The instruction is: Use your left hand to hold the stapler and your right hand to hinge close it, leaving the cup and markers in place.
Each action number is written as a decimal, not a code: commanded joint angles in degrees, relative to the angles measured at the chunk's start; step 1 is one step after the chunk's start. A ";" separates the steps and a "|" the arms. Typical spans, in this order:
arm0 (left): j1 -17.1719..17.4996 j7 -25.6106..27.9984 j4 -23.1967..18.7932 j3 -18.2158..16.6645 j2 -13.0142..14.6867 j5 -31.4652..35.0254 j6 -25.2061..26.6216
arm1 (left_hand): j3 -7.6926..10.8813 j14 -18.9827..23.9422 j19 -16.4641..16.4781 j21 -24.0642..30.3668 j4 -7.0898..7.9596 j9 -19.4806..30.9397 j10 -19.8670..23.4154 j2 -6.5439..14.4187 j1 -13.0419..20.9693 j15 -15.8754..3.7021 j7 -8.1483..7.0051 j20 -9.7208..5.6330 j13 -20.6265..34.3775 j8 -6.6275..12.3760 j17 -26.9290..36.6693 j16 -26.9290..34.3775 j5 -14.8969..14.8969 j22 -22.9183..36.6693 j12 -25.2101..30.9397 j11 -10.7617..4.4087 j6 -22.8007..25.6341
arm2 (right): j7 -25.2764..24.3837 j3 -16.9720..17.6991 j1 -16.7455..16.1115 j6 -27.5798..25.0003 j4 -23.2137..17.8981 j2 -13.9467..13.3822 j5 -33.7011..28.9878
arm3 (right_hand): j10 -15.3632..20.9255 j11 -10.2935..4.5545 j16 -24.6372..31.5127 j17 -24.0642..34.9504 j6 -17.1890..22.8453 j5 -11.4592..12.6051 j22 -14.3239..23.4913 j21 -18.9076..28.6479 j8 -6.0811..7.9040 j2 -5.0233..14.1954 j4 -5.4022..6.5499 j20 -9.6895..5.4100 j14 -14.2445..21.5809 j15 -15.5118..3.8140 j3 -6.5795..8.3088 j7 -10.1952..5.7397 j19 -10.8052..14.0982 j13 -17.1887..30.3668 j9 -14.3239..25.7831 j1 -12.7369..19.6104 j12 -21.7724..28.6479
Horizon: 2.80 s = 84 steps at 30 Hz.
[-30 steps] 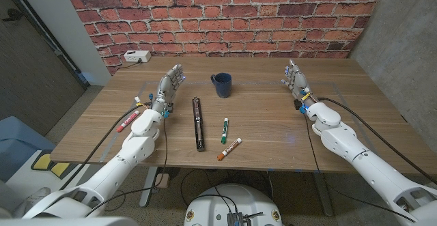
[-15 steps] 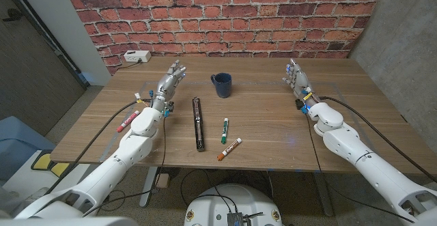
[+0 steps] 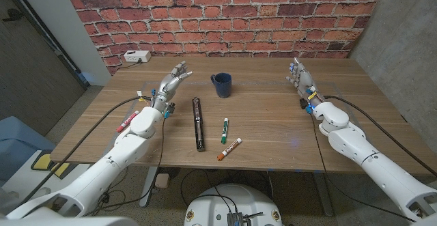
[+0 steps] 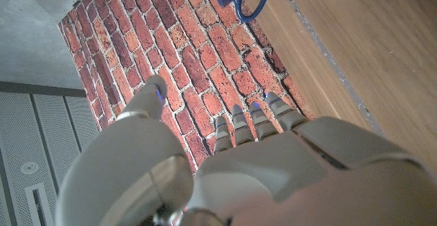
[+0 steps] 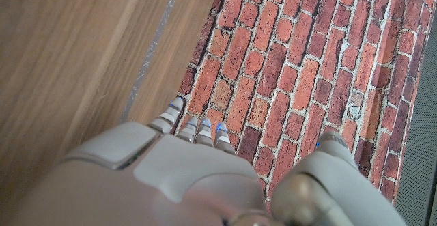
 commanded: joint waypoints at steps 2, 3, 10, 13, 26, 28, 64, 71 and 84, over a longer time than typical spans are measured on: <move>2.78 3.36 -4.78 -1.20 2.78 2.52 2.45 | -0.79 1.44 0.71 -0.05 0.27 0.28 1.26 -0.71 0.20 -3.04 -0.22 0.09 0.39 -0.12 0.25 0.49 0.12 0.17 0.60 -0.37 0.11 | 0.41 0.29 0.57 -0.32 1.03 -0.25 0.28 | -0.10 -0.32 0.50 -0.02 0.07 0.15 0.21 -0.45 0.33 0.25 -0.36 -0.16 -0.25 -0.02 -0.02 -0.22 0.10 0.07 0.20 0.60 0.19; 2.91 3.56 -5.05 -1.28 2.92 2.69 2.59 | -0.82 1.45 0.75 -0.05 0.28 0.29 1.32 -0.72 0.22 -3.04 -0.29 0.07 0.40 -0.17 0.25 0.49 0.12 0.18 0.63 -0.33 0.03 | 0.27 0.34 0.54 -0.06 1.12 -0.18 0.16 | -0.09 -0.32 0.52 -0.05 0.08 0.15 0.21 -0.47 0.33 0.27 -0.38 -0.16 -0.21 -0.02 -0.02 -0.21 0.16 0.07 0.20 0.63 0.19; 3.06 3.32 -5.84 -1.36 3.58 3.20 2.95 | -1.14 1.55 0.91 -0.18 0.33 0.33 1.28 -0.79 0.60 -3.27 -0.17 -0.36 0.58 -0.26 0.32 0.44 0.17 0.19 0.68 -0.73 0.05 | 0.04 0.73 0.12 0.29 0.71 -0.72 -0.11 | 0.31 -0.28 0.64 -0.19 0.33 0.13 0.21 -0.66 0.41 0.37 -0.49 -0.10 0.05 -0.08 -0.02 -0.37 0.35 0.06 0.20 0.79 0.34; 3.05 2.50 -5.43 -1.36 3.08 2.08 2.32 | -1.22 1.53 0.88 -0.25 0.31 0.34 1.26 -0.76 0.83 -3.26 -0.14 -0.39 0.65 -0.12 0.33 0.41 0.18 0.19 0.70 -0.34 0.47 | 0.08 0.79 0.05 0.01 0.60 -0.91 -0.01 | 0.36 -0.39 0.67 -0.25 0.45 0.12 0.22 -0.76 0.44 0.40 -0.54 -0.09 0.12 -0.06 -0.03 -0.34 0.41 0.06 0.20 0.86 0.36; 5.32 6.70 -9.75 -2.05 5.87 7.50 5.52 | -4.21 1.79 1.26 -0.40 1.48 0.46 1.89 -3.13 -1.90 -3.39 -0.03 -0.62 1.09 0.42 0.50 0.49 0.44 0.23 1.13 -0.71 3.11 | 0.92 0.73 0.23 0.95 0.90 -0.84 -0.10 | 0.53 -0.15 0.73 -0.47 0.52 0.09 0.22 -1.10 0.43 0.49 -0.71 -0.08 0.25 -0.10 -0.07 -0.35 0.63 0.05 0.20 1.08 0.39; 5.38 5.42 -10.31 -2.07 7.03 7.30 6.37 | -4.23 1.93 1.61 -0.35 1.45 0.52 2.40 -2.67 -1.57 -3.45 0.02 -1.11 1.16 0.76 0.48 0.48 0.70 0.22 1.35 -0.86 4.25 | 0.84 0.66 0.24 0.82 0.77 -0.96 -0.28 | 0.52 -0.19 0.74 -0.50 0.59 0.08 0.22 -1.16 0.45 0.51 -0.74 -0.07 0.28 -0.12 -0.07 -0.33 0.64 0.04 0.20 1.11 0.38; 7.21 6.40 -19.27 -3.17 13.13 12.03 15.81 | -2.12 1.50 3.16 -0.62 -0.08 1.26 2.63 2.84 10.79 -3.44 0.11 -1.05 1.81 1.05 0.26 0.09 0.56 0.13 1.51 -1.87 5.45 | 0.17 1.15 0.10 0.99 1.28 -0.81 -0.09 | 0.55 -0.27 0.79 -0.95 0.68 -0.07 0.25 -2.06 0.39 0.64 -1.02 -0.02 0.38 -0.15 -0.33 -0.39 1.01 0.03 0.21 1.32 0.33; 7.97 7.25 -22.50 -3.00 15.22 15.62 18.38 | -2.79 1.42 3.13 -0.71 0.02 1.36 2.66 2.49 11.39 -3.66 0.10 -1.32 1.93 1.00 0.25 0.05 0.52 0.13 1.55 -1.94 5.38 | 0.13 1.31 0.04 0.91 1.10 -1.00 -0.05 | 0.64 -0.36 0.80 -1.01 0.68 -0.11 0.25 -2.24 0.37 0.72 -1.02 -0.02 0.35 -0.22 -0.39 -0.39 1.07 0.03 0.21 1.27 0.36; 7.66 8.26 -24.75 -2.64 16.18 19.41 21.41 | -2.63 -0.81 3.60 -0.67 0.09 1.76 0.52 5.48 15.28 -2.27 1.36 -1.66 2.27 0.60 0.20 -0.49 0.83 0.09 0.87 -0.41 4.02 | 0.12 1.32 -0.17 0.78 0.63 -1.17 -0.05 | 0.62 -0.31 0.81 -1.15 0.70 -0.17 0.26 -2.61 0.35 0.81 -1.07 -0.05 0.34 -0.25 -0.52 -0.36 1.21 0.03 0.22 1.26 0.33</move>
